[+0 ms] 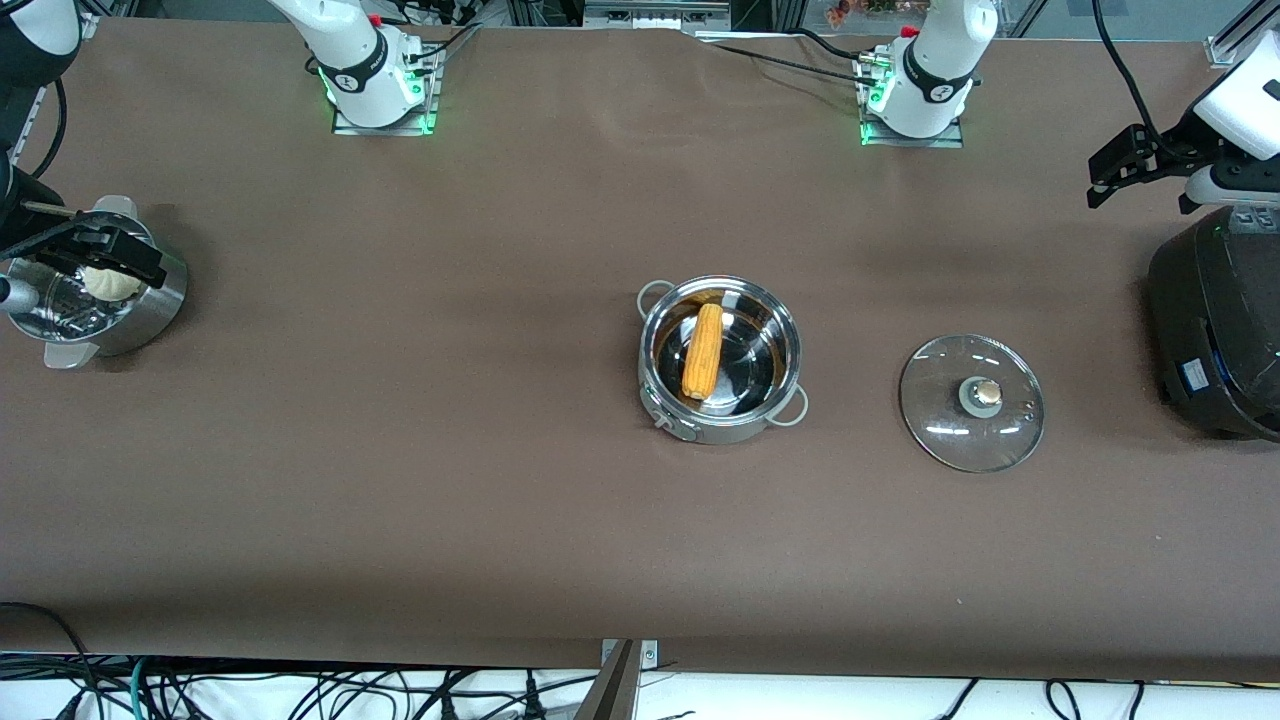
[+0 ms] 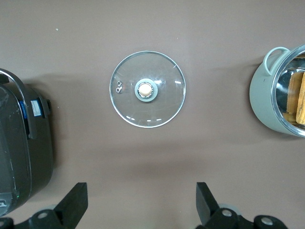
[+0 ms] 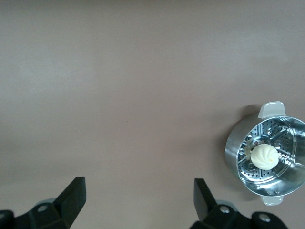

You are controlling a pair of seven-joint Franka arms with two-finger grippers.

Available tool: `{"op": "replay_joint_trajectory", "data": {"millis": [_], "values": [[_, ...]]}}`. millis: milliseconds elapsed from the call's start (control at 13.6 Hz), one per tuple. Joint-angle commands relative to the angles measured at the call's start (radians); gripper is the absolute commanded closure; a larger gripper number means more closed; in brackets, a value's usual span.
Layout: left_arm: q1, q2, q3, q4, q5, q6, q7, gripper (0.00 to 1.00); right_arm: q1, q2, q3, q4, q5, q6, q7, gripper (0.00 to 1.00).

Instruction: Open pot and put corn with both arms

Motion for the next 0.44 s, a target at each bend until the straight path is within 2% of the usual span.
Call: {"op": "replay_joint_trajectory", "data": {"millis": [0,367], "values": [[-0.001,0.013,0.0,0.032,0.027,-0.03,-0.016,0.0,0.005,-0.009,0.012,0.005,0.014,-0.007,-0.031,0.0],[0.008,0.013,0.003,0.032,0.015,-0.053,-0.04,0.0,0.016,0.008,0.011,0.024,0.015,-0.007,-0.032,0.0]]}}
